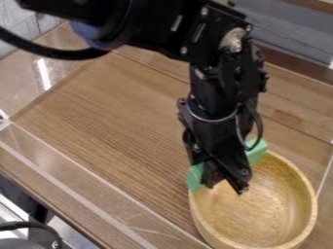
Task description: Put the green block in the brown bowl
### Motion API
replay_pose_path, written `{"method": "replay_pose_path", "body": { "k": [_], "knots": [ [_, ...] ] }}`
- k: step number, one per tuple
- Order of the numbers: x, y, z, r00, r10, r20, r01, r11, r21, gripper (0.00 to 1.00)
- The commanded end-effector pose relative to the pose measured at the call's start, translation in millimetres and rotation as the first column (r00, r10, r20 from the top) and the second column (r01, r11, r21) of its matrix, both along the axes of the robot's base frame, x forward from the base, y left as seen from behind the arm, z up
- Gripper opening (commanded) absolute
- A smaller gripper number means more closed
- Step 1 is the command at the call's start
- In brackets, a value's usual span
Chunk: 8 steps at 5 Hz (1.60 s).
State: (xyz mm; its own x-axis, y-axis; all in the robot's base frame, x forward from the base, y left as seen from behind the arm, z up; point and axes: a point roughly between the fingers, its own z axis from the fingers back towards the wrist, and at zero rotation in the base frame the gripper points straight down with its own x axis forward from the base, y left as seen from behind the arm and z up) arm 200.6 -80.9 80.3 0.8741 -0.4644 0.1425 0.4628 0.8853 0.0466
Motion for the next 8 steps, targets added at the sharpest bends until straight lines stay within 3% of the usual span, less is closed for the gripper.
{"method": "replay_pose_path", "body": {
  "k": [1, 4, 8],
  "knots": [
    [8.0, -10.6, 4.6, 0.999, -0.003, 0.036, 0.004, 1.0, -0.024, 0.0],
    [12.1, -25.0, -13.8, 1.0, 0.01, 0.027, -0.009, 0.999, -0.044, 0.0],
    [11.8, -20.5, -23.7, 0.999, 0.035, 0.004, -0.035, 0.999, -0.038, 0.0]
  ]
}}
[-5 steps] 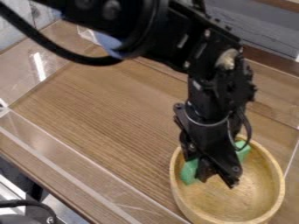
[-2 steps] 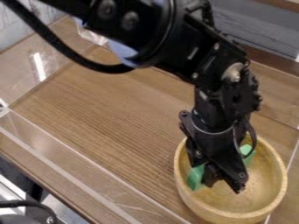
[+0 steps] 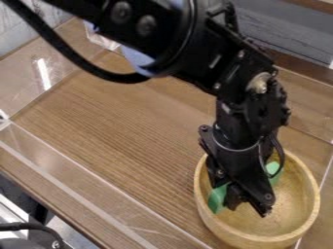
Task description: Put the green block in the brown bowl
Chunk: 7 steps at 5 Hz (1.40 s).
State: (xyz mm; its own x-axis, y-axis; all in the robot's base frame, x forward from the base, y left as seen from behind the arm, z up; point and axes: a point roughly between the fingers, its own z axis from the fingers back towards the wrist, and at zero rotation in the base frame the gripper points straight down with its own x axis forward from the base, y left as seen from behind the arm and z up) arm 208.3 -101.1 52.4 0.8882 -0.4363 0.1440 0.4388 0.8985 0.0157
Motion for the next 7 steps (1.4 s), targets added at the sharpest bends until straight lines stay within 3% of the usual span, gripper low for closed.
{"method": "replay_pose_path", "body": {
  "k": [1, 7],
  "knots": [
    [3.8, 1.6, 2.5, 1.0, 0.014, 0.012, -0.014, 1.0, -0.009, 0.0],
    [-4.1, 10.1, -6.0, 0.998, 0.056, -0.023, -0.056, 0.998, -0.015, 0.0]
  ]
}}
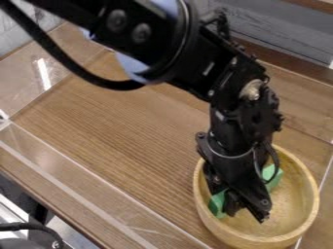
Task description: Put the green block in the brown bowl
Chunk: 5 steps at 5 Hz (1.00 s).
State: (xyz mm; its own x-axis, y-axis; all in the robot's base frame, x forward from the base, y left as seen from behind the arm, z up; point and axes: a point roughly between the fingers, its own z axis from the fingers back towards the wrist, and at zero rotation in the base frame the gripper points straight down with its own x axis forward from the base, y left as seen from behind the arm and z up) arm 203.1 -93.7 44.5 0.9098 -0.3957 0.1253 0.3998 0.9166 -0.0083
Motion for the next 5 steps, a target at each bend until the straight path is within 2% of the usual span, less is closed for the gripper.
{"method": "replay_pose_path", "body": {
  "k": [1, 3, 5],
  "knots": [
    [0.2, 4.1, 1.0, 1.0, 0.021, 0.0, -0.021, 1.0, -0.003, 0.0],
    [-0.6, 6.8, -1.3, 0.999, 0.037, -0.007, -0.037, 0.999, -0.005, 0.0],
    [4.0, 11.0, 5.2, 0.999, 0.041, -0.002, -0.041, 0.999, 0.004, 0.0]
  ]
}}
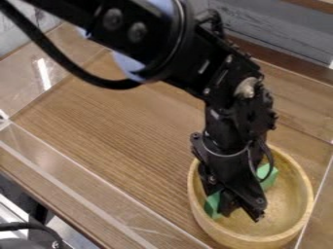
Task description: Put the green block in the brown bowl
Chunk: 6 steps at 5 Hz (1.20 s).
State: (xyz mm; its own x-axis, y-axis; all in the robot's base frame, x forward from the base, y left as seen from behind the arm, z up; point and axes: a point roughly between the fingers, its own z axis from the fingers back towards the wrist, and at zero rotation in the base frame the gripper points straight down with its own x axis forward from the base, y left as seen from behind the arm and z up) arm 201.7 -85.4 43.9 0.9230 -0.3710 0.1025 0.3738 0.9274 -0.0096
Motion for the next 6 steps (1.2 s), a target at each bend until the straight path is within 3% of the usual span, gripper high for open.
{"method": "replay_pose_path", "body": {
  "k": [1, 6],
  "knots": [
    [7.5, 4.1, 4.3, 1.0, 0.02, 0.017, -0.02, 1.0, -0.001, 0.0],
    [16.3, 12.0, -1.6, 0.999, 0.045, 0.009, -0.045, 0.999, 0.015, 0.0]
  ]
}}
